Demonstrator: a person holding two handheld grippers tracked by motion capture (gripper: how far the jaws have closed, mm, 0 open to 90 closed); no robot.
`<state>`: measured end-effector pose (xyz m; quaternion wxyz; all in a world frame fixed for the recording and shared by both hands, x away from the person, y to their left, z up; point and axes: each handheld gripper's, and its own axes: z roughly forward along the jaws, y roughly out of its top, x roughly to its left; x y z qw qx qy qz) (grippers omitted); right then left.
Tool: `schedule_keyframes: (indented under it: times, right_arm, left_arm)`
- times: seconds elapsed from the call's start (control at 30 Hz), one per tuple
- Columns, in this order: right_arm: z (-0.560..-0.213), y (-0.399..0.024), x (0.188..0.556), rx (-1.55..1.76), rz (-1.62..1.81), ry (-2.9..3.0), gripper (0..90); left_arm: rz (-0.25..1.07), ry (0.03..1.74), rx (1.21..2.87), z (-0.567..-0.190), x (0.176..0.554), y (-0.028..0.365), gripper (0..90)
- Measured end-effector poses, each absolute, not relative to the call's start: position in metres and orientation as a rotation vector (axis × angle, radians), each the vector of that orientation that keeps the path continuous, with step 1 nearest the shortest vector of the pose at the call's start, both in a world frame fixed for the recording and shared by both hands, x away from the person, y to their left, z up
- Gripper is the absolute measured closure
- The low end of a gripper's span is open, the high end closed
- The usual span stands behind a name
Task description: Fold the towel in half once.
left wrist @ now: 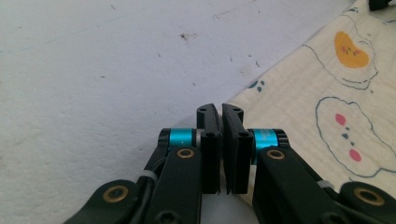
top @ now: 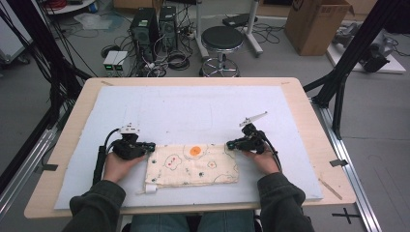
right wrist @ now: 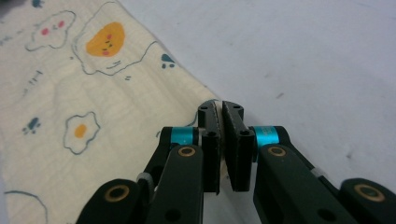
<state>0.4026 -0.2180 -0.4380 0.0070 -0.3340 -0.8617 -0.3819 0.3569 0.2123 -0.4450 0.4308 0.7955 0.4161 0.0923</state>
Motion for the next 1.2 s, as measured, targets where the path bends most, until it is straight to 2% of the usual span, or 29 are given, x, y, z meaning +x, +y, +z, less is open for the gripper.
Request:
schedule_keyframes:
  times: [0.17,0.37,0.57,0.63,0.73,0.77,0.93,1.1,1.2]
  right_arm:
    - [-0.431,-0.223,0.400,-1.081,-1.216,-2.742,86.5]
    - [-0.430,-0.228,0.409,-1.104,-1.217,-2.770,86.4]
    - [-0.438,-0.229,0.420,-1.140,-1.252,-2.731,83.9]
    - [-0.437,-0.228,0.419,-1.123,-1.291,-2.714,78.4]
    - [-0.433,-0.229,0.416,-1.107,-1.349,-2.669,66.3]
    - [-0.431,-0.230,0.414,-1.108,-1.364,-2.666,63.4]
    - [-0.418,-0.231,0.400,-1.105,-1.415,-2.674,45.4]
    - [-0.408,-0.231,0.388,-1.079,-1.448,-2.676,32.8]
    - [-0.404,-0.230,0.381,-1.065,-1.466,-2.682,30.6]
  left_arm:
    - [0.230,1.030,1.967,-0.443,0.359,0.208,85.9]
    - [0.248,1.060,1.959,-0.439,0.378,0.199,85.8]
    - [0.267,1.070,1.948,-0.441,0.388,0.200,85.2]
    - [0.259,1.067,1.948,-0.442,0.389,0.201,82.5]
    - [0.274,1.045,1.905,-0.434,0.385,0.204,70.1]
    - [0.273,1.039,1.892,-0.431,0.384,0.205,63.2]
    - [0.237,0.990,1.917,-0.421,0.374,0.204,52.3]
    - [0.242,0.939,1.920,-0.411,0.362,0.204,48.5]
    - [0.259,0.907,1.934,-0.406,0.354,0.204,46.7]
